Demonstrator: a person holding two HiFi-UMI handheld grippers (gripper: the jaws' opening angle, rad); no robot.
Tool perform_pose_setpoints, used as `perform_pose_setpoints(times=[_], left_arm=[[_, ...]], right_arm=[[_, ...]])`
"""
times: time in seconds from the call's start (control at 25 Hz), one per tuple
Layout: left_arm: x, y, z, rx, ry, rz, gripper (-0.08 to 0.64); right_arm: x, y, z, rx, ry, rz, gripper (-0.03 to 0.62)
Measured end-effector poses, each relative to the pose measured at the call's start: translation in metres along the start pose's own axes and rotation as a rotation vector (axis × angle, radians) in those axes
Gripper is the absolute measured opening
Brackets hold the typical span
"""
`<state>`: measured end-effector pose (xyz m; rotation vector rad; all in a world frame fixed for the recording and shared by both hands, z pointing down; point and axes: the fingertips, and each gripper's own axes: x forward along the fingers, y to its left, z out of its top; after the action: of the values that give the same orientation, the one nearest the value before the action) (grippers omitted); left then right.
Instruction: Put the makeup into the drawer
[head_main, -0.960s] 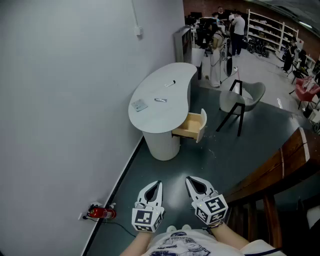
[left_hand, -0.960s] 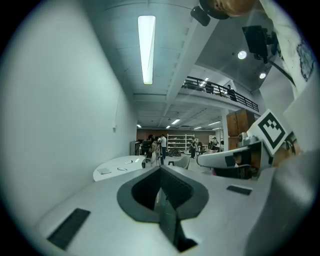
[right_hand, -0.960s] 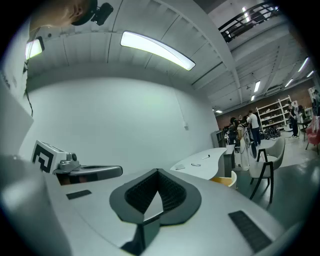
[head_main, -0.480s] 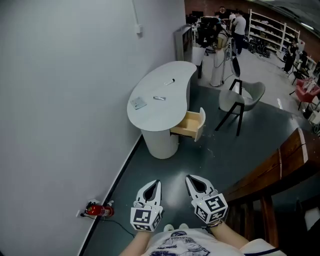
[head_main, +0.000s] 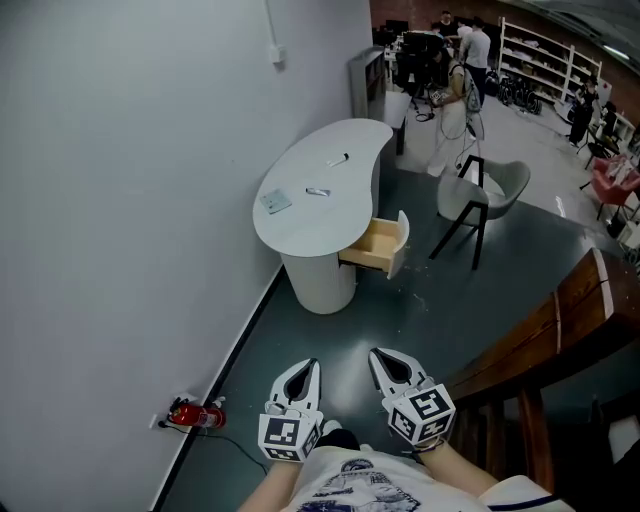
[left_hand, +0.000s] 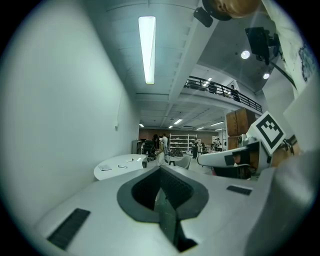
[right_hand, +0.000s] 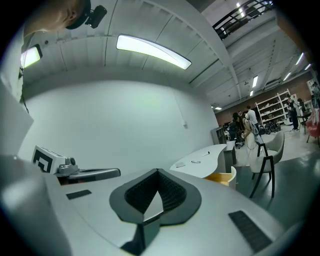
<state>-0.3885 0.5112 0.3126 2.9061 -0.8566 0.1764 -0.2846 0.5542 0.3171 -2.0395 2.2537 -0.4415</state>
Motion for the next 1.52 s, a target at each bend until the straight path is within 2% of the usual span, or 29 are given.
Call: perform_pose_setpoints(times=[0.16,0.44,0.96,1.52], left_arm=[[0.002,0.003,0.005,0.004,-0.01,0.002,0.04],[0.038,0.03,0.006,-0.005,-0.007,-0.007,0.04],[0.14,0.122,0.016,-0.027,0.009,-0.021,0.04],[0.215,0.212,0.034,-0.041,0.015,-0.05,0.04]], right_arm=[[0.004,0.0,0.003,0.0,-0.003,0.007,0.02],[0.042,-0.019,0.006,0.005,0.007,0.0,0.02],[0.17,-0.065,0.026,0.015,0.036,-0.013,0.02],[0.275,-0.094,0.047,0.042,0.044,-0.057,0.02]])
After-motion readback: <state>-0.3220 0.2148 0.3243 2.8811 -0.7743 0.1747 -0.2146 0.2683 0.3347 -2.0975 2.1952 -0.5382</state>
